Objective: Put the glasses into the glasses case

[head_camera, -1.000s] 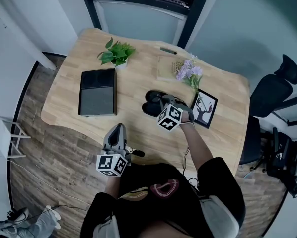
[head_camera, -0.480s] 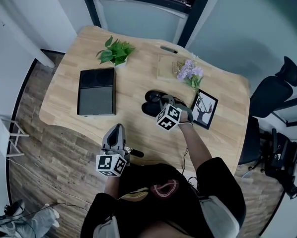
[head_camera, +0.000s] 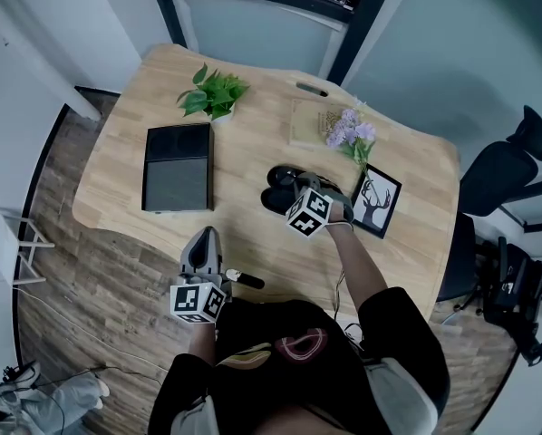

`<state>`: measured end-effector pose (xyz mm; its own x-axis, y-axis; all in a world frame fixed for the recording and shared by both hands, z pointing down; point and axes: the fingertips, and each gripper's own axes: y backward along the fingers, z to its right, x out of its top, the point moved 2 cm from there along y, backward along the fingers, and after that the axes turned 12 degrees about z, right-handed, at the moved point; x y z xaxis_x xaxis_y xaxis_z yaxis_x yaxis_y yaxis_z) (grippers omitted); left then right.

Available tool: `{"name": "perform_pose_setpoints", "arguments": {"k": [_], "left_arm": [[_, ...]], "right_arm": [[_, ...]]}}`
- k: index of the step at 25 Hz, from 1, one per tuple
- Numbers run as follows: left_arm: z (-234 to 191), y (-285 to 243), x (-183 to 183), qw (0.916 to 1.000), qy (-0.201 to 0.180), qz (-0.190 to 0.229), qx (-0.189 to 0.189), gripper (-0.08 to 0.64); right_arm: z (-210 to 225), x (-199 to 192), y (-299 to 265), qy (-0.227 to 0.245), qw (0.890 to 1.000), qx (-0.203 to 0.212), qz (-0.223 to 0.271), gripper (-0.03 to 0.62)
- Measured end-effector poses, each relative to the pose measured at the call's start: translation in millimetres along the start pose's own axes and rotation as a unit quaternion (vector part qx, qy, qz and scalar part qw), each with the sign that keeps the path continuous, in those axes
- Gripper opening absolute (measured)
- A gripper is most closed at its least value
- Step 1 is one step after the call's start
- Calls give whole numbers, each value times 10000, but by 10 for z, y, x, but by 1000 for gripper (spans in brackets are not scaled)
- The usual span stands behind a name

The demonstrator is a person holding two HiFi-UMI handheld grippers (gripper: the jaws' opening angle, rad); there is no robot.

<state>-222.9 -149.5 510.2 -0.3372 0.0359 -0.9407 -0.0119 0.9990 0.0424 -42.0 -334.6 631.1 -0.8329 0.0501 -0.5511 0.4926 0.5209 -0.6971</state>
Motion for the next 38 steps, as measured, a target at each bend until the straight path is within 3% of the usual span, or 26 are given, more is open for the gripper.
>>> {"name": "perform_pose_setpoints", "arguments": {"k": [3,14,38], "left_arm": [[-14,-19,-13,10000,-34,-36,-1,18],[10,-105,-61,9993,-261,-189,-185,18],[-49,-126,-246,9984,-288,-481,-125,18]], "right_arm": [[16,0,-25,-103,9999,32,8,14],[-29,-77,-125,199,9997,96,-138,14],[-57,-135,-329,297,9988,240,-297,14]]}}
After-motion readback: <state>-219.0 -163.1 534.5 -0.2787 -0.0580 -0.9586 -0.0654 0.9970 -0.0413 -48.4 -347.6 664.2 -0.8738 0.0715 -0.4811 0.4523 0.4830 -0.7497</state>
